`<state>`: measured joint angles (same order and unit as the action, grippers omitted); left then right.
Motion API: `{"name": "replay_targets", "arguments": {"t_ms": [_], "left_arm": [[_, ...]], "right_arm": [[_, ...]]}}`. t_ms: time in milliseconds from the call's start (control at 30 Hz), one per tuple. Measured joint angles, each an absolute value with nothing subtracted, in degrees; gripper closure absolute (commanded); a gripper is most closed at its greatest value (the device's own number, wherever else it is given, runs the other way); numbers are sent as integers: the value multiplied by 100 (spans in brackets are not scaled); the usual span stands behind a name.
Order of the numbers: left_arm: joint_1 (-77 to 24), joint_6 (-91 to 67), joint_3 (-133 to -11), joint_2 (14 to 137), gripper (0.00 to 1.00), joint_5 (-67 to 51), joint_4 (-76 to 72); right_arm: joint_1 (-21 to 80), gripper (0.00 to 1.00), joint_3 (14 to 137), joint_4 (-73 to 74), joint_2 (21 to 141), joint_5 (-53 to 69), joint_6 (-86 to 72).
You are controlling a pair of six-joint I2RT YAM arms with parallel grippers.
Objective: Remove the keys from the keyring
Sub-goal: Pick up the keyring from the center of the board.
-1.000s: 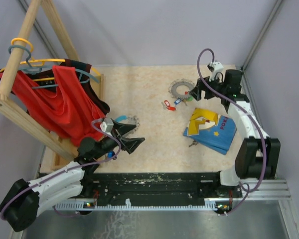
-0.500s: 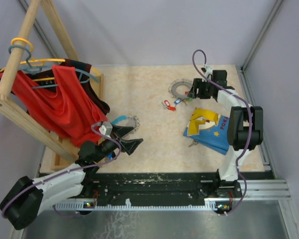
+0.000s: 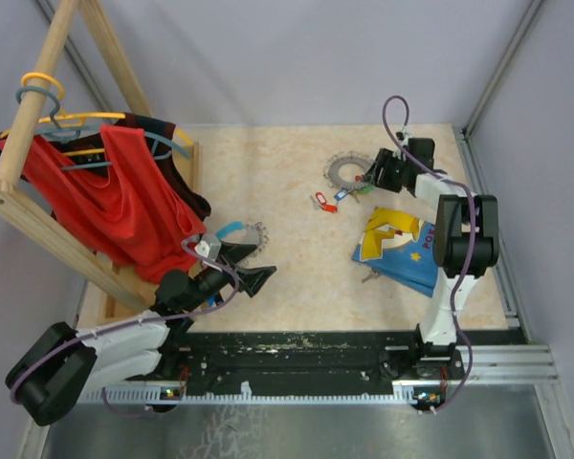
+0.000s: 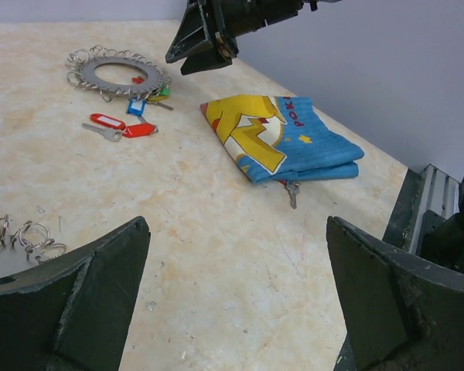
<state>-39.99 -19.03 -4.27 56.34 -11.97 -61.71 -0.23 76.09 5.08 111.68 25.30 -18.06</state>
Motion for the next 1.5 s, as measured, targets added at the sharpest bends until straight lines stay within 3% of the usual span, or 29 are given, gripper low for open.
{"name": "replay_targets", "arguments": {"t_ms": [1500], "left_arm": [[-3999, -1900, -381, 5964, 0, -1203, -6410]], "right_arm": [[-467, 75, 7813, -1256, 12652, 3404, -4053]]}}
